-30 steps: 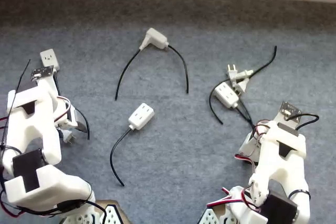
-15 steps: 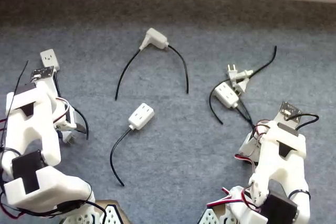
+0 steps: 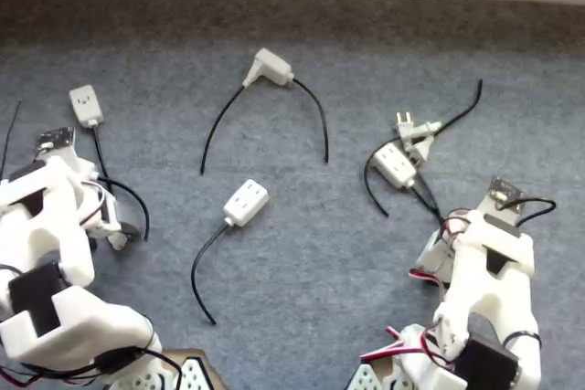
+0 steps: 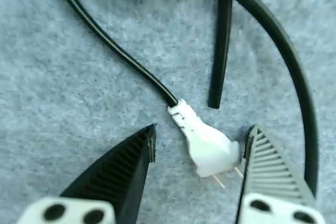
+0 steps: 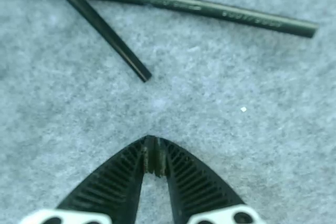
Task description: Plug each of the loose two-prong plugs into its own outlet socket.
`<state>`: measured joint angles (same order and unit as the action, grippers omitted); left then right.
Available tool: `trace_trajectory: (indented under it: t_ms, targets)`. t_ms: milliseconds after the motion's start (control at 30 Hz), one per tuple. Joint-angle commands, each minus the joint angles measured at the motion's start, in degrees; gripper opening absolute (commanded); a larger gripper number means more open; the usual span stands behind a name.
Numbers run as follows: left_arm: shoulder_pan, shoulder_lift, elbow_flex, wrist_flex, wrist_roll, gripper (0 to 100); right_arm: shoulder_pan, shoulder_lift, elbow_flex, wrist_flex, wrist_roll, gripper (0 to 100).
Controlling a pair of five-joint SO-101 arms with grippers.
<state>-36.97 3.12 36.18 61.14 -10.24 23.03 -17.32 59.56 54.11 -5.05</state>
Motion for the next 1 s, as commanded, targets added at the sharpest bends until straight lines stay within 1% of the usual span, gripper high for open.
trace_trajectory:
  t_ms: [0,167,267,433,567,667,833,967]
  targets:
    - [-1.1,-0.5,-0.3,-0.7,-0.4,27,-0.6,0.4,0.2,-1.9,0.5,0.9]
    - [-1.6,-0.6,-0.4,-0.7,-0.7,27,-0.6,0.4,0.2,-1.9,0.5,0.9]
    - [-4.9,-0.6,-2.2,-0.6,-0.9,27,-0.6,0.4,0.2,-1.9,0.5,0.9]
    - [-11.8,0.0,-8.7,4.4,-7.8,27,-0.6,0.4,0.2,-1.9,0.5,0.9]
    - [-18.1,0.0,-12.3,4.6,-12.7,27,-0.6,0.4,0.2,-1.9,0.5,0.9]
    - [-21.0,0.0,-14.5,4.7,-15.5,27,-0.6,0.4,0.2,-1.9,0.5,0.9]
    - [-21.9,0.0,-15.7,4.7,-17.4,27,-0.6,0.4,0.2,-1.9,0.5,0.9]
    - [-20.2,0.1,-15.0,5.0,-17.1,27,-0.5,0.4,0.2,-1.9,0.5,0.9]
